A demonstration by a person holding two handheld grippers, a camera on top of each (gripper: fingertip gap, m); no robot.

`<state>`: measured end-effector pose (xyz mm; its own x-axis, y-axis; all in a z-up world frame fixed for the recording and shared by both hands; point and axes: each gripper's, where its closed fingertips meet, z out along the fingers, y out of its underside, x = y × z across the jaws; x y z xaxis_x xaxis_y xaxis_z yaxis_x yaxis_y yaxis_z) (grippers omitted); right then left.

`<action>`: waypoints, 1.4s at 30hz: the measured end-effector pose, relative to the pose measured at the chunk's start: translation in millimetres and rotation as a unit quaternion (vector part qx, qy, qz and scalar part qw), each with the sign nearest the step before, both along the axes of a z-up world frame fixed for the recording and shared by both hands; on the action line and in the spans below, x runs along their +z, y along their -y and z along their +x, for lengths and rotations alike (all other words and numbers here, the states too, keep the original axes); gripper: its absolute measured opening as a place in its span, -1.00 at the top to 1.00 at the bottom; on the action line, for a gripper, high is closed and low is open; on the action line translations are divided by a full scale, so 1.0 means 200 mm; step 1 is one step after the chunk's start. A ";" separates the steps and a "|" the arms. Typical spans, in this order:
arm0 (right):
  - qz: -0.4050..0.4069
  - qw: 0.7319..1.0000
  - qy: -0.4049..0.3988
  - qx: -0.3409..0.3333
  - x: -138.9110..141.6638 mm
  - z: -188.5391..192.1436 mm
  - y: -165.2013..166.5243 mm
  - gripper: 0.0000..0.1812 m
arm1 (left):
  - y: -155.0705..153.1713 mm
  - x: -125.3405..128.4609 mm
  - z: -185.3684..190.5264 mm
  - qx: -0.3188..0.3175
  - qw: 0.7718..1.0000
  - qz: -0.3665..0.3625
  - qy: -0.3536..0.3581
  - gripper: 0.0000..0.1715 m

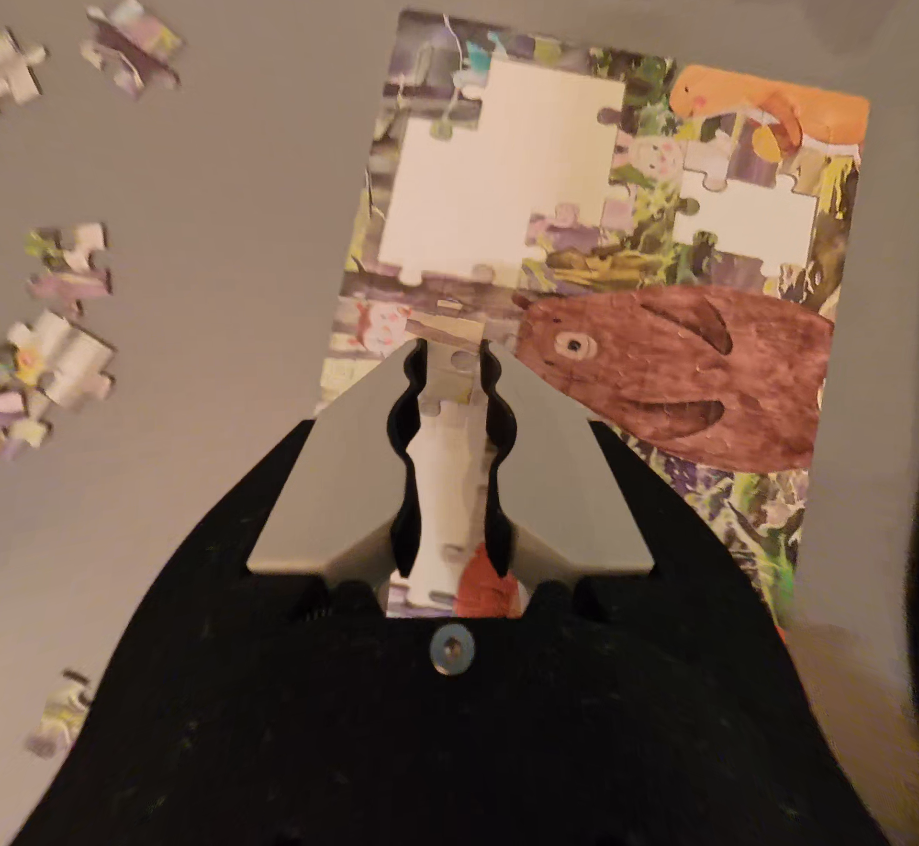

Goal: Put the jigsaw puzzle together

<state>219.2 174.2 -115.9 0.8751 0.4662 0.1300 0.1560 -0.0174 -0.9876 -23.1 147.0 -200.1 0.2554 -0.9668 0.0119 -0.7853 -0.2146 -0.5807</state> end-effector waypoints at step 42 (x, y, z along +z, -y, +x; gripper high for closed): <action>0.004 1.000 0.005 -0.003 0.00 0.00 0.00 0.84 | 0.05 -0.06 -0.05 0.027 0.999 0.003 -0.023 0.73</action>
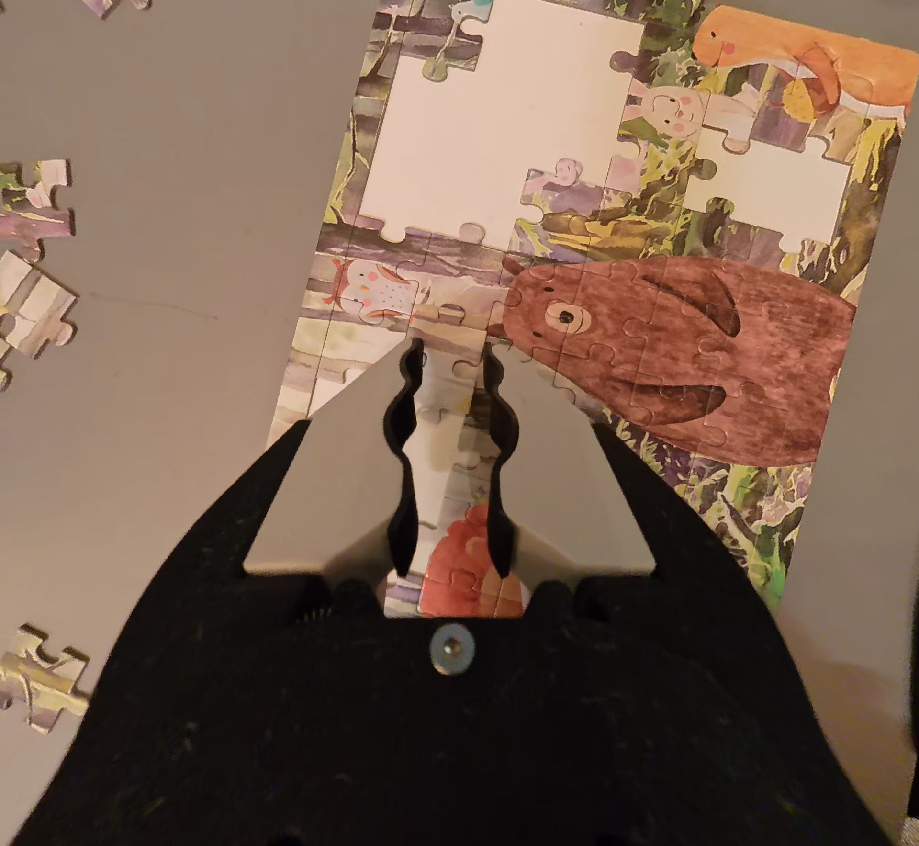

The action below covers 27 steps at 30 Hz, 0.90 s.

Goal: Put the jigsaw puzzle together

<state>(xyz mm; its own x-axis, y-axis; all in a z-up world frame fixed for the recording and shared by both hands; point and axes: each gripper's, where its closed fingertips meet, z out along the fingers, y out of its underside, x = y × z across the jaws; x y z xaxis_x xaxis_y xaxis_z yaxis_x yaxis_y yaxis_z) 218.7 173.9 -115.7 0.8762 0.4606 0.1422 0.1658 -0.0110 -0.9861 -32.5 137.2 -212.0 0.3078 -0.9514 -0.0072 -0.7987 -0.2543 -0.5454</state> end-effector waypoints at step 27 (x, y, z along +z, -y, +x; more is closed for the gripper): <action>0.000 1.000 0.001 0.000 0.00 0.00 0.00 0.84 | 0.03 0.00 0.03 0.001 1.000 -0.019 -0.002 0.79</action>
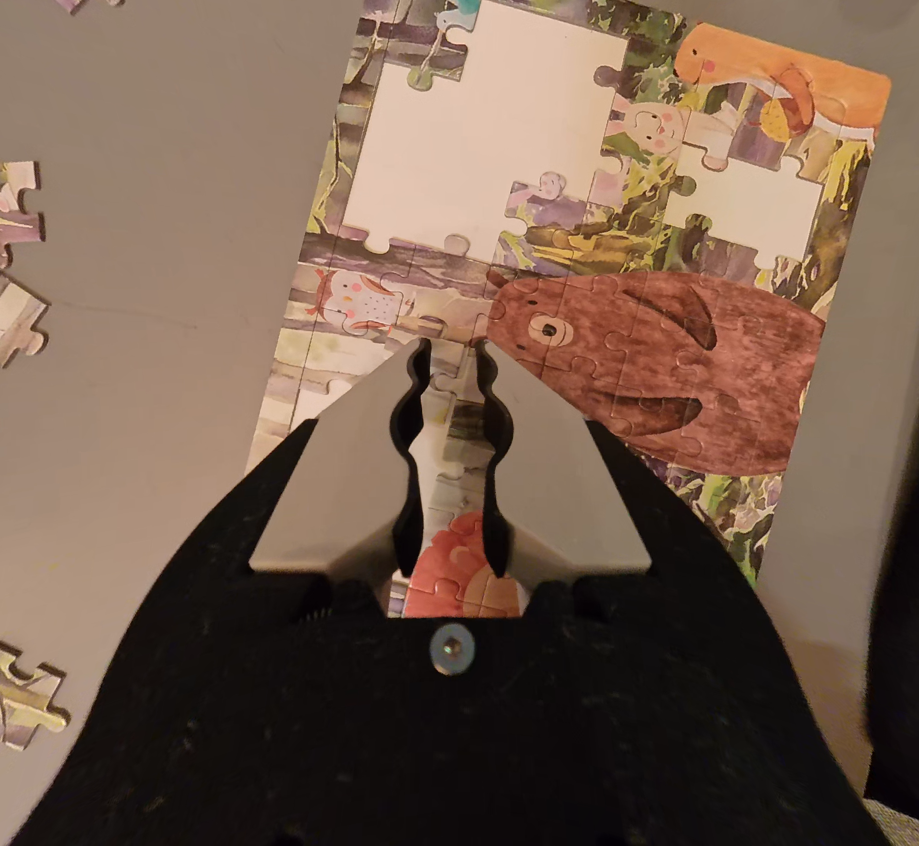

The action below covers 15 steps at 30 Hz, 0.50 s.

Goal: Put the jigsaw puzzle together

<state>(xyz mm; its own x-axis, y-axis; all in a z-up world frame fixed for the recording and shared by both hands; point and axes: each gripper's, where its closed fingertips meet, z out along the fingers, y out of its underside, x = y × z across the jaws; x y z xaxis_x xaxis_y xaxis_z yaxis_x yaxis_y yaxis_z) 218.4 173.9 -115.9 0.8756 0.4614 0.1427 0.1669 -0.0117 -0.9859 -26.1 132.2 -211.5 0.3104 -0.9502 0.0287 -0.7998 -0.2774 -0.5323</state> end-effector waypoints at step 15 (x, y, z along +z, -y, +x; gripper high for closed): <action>0.001 1.000 0.000 0.000 0.00 0.00 0.00 0.84 | -0.05 0.03 -0.07 0.025 1.000 0.007 0.008 0.72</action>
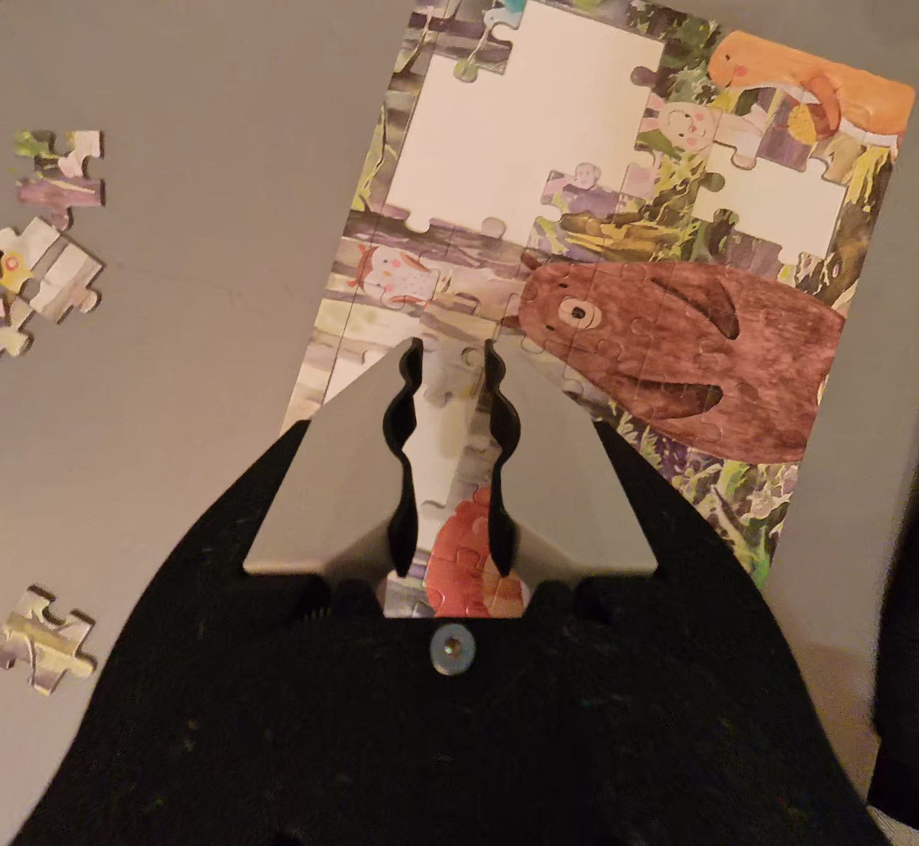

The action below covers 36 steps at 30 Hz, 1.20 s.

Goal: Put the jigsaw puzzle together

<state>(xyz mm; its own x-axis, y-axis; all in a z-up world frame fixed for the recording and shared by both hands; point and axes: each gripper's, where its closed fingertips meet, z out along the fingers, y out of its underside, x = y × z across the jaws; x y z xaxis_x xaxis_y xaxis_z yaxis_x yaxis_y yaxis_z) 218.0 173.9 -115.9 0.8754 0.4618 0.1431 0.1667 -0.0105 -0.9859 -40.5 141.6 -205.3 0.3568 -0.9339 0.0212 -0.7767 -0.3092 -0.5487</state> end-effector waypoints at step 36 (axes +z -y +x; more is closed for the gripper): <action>-0.157 0.866 0.252 0.403 -0.45 -1.27 0.12 1.00 | 0.01 -0.01 -0.07 -0.029 0.994 0.001 0.102 0.73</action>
